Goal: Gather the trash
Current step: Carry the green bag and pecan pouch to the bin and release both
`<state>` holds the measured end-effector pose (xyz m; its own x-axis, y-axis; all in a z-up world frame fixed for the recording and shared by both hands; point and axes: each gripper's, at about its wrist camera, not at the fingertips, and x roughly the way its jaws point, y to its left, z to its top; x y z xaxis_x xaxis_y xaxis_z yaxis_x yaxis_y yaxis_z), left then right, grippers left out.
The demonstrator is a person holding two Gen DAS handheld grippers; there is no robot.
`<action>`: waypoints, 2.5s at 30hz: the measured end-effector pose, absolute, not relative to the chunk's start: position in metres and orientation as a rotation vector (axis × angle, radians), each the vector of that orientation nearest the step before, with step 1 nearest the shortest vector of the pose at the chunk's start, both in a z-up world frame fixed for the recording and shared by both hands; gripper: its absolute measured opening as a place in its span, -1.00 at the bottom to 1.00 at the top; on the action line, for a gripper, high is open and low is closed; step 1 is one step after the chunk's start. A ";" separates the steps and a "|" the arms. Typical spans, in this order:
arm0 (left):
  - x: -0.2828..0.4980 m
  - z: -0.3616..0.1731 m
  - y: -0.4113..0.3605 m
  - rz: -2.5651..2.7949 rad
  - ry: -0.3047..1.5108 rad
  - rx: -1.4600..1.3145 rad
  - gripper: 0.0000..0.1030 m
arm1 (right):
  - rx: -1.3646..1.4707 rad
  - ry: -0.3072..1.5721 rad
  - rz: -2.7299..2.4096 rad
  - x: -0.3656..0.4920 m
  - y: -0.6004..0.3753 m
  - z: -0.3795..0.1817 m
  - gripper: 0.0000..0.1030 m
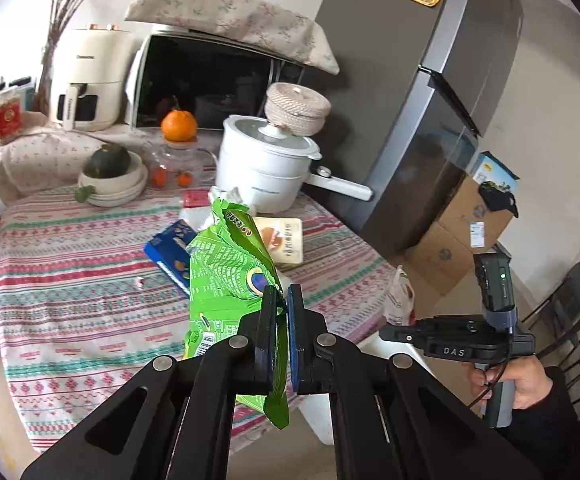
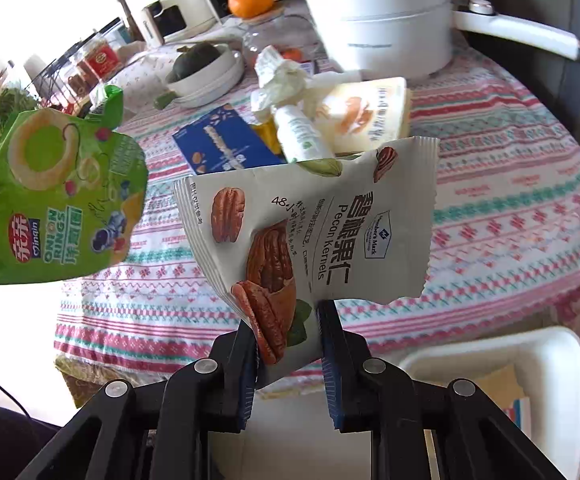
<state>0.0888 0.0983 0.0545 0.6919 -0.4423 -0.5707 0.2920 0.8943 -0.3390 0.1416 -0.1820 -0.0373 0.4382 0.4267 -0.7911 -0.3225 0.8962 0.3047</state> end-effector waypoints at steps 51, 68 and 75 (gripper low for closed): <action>0.134 -0.125 -0.159 -0.673 1.156 -0.060 0.16 | 0.188 1.158 0.126 0.109 -0.352 -0.088 -0.47; 0.120 -0.109 -0.119 -0.456 1.067 0.206 0.51 | 0.126 1.232 0.175 0.114 -0.320 -0.104 -0.32; 0.120 -0.104 -0.103 -0.411 1.061 0.217 0.58 | 0.137 1.258 0.164 0.119 -0.310 -0.107 0.48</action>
